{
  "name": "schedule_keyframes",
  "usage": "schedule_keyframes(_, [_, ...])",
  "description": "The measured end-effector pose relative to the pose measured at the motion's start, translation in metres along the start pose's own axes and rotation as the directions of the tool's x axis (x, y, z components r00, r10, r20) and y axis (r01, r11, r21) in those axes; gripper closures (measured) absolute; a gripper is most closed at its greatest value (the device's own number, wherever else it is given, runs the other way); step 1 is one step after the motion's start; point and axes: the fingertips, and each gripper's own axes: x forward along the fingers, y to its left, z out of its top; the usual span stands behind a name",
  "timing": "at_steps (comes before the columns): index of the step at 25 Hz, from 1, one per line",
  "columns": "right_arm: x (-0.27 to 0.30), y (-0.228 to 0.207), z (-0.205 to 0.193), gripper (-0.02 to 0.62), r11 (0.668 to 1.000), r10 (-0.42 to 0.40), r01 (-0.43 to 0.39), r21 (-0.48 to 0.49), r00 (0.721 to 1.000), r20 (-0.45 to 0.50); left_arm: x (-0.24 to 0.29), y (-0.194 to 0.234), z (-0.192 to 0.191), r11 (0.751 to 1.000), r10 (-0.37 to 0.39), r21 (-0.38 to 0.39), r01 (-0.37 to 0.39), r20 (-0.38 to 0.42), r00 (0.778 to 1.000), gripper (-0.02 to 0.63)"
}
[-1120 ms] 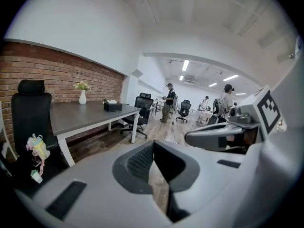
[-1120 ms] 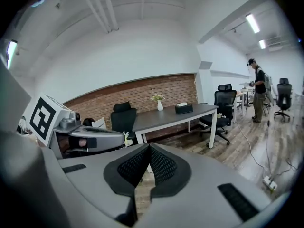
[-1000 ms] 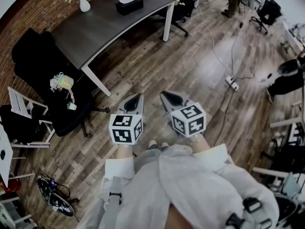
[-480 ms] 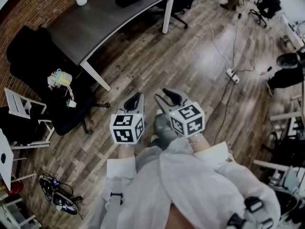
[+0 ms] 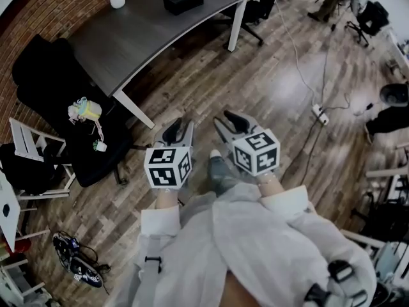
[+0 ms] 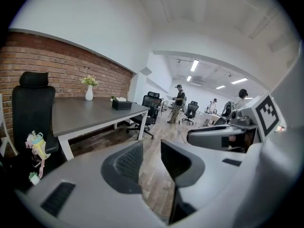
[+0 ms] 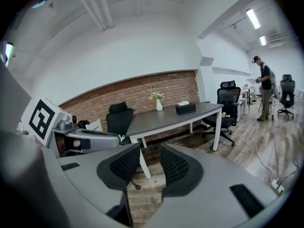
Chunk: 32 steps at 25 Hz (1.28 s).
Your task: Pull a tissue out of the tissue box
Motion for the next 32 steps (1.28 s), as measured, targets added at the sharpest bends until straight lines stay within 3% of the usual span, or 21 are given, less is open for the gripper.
schedule_keyframes(9, [0.073,-0.067,0.075,0.479,0.998,0.046,-0.045,-0.049,0.999,0.018,0.082,0.04,0.08,0.999,0.048,-0.02,-0.047,0.048,0.998,0.508])
schedule_keyframes(15, [0.106,-0.113,0.108,0.479,0.996,0.058,-0.056,-0.076,0.998,0.026,0.14,0.047,0.118,0.999,0.041,-0.013,-0.041,0.056,0.998,0.508])
schedule_keyframes(23, [0.125,-0.155,0.117,0.479,0.997,0.07,-0.07,-0.023,0.997,0.012,0.179,0.044,0.131,0.999,0.037,-0.002,-0.037,0.013,0.999,0.509])
schedule_keyframes(32, [0.151,-0.194,0.113,0.479,0.999,0.023,-0.022,0.041,1.0,-0.006,0.221,0.062,0.132,1.0,0.013,-0.013,-0.014,-0.034,0.999,0.509])
